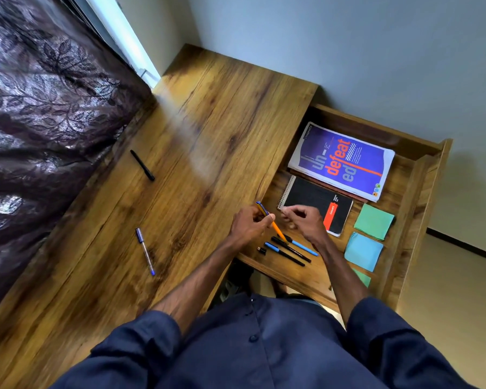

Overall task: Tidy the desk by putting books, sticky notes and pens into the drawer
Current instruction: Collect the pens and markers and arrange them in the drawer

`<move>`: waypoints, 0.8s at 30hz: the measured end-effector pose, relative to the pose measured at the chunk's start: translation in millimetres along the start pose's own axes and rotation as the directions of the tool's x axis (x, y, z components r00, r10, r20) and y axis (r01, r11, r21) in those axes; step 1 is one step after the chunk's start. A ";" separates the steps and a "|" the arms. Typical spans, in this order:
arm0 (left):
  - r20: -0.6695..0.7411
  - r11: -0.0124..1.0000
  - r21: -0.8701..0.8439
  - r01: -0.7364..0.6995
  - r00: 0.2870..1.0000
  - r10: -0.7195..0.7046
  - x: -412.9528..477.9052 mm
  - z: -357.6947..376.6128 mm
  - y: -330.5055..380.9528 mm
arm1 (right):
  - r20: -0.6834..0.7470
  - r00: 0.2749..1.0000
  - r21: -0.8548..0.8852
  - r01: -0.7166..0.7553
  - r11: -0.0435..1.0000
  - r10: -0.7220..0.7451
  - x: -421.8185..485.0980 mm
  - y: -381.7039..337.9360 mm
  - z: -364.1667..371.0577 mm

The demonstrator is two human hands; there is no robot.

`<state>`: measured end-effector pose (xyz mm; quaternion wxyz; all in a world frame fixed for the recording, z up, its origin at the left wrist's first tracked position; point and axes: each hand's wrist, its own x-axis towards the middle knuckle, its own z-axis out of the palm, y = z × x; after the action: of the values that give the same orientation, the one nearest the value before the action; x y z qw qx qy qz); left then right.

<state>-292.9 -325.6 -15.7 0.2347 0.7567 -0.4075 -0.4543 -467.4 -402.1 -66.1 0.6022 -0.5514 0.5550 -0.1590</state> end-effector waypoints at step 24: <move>0.119 0.961 0.255 0.107 0.983 -0.141 8.8 32.4 -14.5 | -0.037 0.996 -0.573 -0.083 0.815 0.076 -22.0 50.1 -36.2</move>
<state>-313.3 -324.3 -46.0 0.0810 0.7714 -0.4277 -0.4642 -526.4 -384.9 -89.2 0.4108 -0.6825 0.6033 0.0375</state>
